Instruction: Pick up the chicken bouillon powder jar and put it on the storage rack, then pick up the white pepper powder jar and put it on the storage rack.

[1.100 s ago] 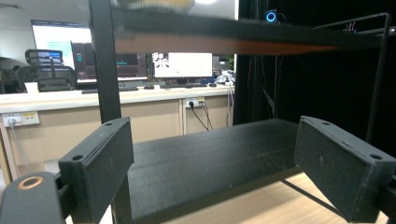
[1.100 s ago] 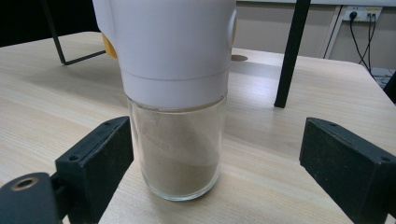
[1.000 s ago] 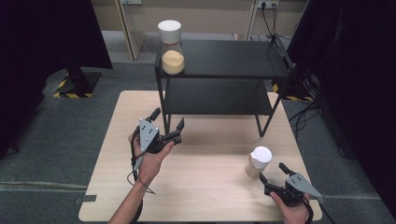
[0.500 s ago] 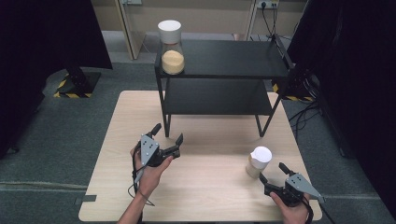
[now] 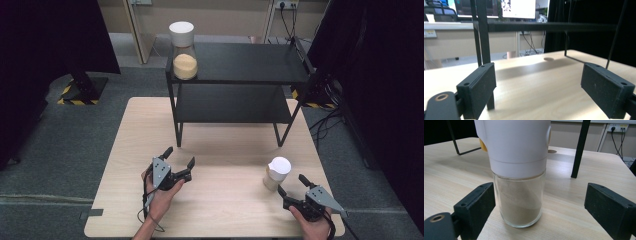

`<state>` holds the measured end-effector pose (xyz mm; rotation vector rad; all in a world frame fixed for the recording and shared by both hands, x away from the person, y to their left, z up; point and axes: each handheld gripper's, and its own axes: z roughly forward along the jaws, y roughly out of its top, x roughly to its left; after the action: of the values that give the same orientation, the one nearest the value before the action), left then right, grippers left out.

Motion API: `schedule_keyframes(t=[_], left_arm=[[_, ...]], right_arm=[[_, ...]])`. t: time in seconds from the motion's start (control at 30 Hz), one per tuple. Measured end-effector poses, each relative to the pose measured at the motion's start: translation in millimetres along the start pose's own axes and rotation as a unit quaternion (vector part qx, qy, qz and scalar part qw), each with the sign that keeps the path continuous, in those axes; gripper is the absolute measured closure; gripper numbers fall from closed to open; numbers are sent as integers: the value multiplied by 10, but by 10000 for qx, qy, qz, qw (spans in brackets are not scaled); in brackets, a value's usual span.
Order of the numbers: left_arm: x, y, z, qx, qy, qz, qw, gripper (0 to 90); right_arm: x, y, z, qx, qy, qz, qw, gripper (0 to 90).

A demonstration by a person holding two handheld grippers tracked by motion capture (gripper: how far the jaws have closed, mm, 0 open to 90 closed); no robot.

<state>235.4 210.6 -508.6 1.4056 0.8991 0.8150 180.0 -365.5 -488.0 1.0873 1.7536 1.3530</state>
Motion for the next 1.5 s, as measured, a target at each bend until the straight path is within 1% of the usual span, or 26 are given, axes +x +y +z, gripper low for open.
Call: schedule_keyframes(t=[0.13, 0.23, 0.4, 0.7, 0.83, 1.0, 1.13, 1.2, 1.3, 1.37, 1.5], left_arm=[[-7, -77, -8, 132, -34, -6, 9999, 121], [-7, -110, -3, 178, -62, -32, 9998, 120], [12, -131, 6, 215, -61, -62, 9997, 119], [34, -143, -2, 184, -84, -135, 9997, 113], [29, -137, 1, 200, -88, -107, 9997, 113], [19, -132, 4, 214, -69, -91, 9997, 112], [19, -123, 10, 240, -77, -85, 9996, 112], [27, -120, 11, 248, -77, -114, 9996, 111], [25, -128, 6, 226, -81, -96, 9997, 110], [23, -127, 7, 228, -86, -86, 9997, 110], [35, -122, 10, 243, -92, -128, 9996, 110]], right_arm=[[-2, 0, 0, -1, 2, 2, 10000, 99], [-2, -2, -1, -6, 5, 2, 10000, 99], [0, -3, -2, -9, 6, -4, 10000, 99], [2, -4, -2, -10, -7, 6, 10000, 99], [9, -7, -4, -19, -22, 5, 10000, 99], [-21, -22, -12, -57, 7, 105, 9999, 95], [-31, -19, -28, -38, 44, 119, 9999, 93], [-32, -11, -37, -40, 98, 107, 9999, 93], [-28, 16, -49, -96, 173, 88, 9998, 92], [-13, 47, -53, -106, 202, 22, 9997, 93], [-6, 102, -10, -60, 242, -44, 9997, 94]])
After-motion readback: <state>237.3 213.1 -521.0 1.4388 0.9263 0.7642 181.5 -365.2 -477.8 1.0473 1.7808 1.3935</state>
